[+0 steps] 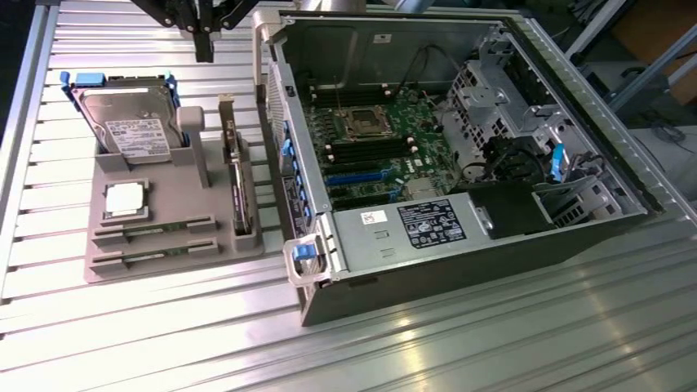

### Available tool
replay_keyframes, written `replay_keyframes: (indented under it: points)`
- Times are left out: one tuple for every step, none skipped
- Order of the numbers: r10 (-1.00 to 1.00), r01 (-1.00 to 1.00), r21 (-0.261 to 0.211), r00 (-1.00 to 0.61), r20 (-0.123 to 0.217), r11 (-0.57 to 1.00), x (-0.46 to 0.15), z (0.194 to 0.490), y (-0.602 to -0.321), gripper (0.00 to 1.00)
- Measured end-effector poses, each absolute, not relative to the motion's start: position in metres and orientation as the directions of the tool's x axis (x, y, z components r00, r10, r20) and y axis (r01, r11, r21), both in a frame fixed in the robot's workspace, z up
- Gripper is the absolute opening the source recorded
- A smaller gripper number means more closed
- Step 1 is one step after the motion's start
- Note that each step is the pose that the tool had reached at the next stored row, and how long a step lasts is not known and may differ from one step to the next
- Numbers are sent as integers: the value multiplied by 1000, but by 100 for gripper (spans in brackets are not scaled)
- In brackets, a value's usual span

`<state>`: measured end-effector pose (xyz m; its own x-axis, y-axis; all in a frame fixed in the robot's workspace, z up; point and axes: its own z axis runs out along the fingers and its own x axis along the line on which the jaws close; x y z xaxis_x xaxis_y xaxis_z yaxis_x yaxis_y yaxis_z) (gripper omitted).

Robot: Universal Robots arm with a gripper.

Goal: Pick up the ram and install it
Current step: 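Reach for the ram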

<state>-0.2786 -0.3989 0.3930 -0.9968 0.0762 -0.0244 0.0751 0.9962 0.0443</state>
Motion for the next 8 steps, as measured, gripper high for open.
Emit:
replay_keyframes:
  points:
    - [76,75,44,-997,-24,996,-280,393,-399,11]
    - [76,75,44,-997,-24,996,-282,393,-399,11]
    - [76,75,44,-997,-24,996,-284,393,-399,11]
    - [76,75,44,-997,-24,996,-286,393,-399,11]
    - [76,75,44,-997,-24,996,-288,393,-399,11]
    - [76,75,44,-997,-24,996,-291,393,-399,11]
    - [76,75,44,-997,-24,996,-293,393,-399,11]
    - [76,75,44,-997,-24,996,-294,393,-399,11]
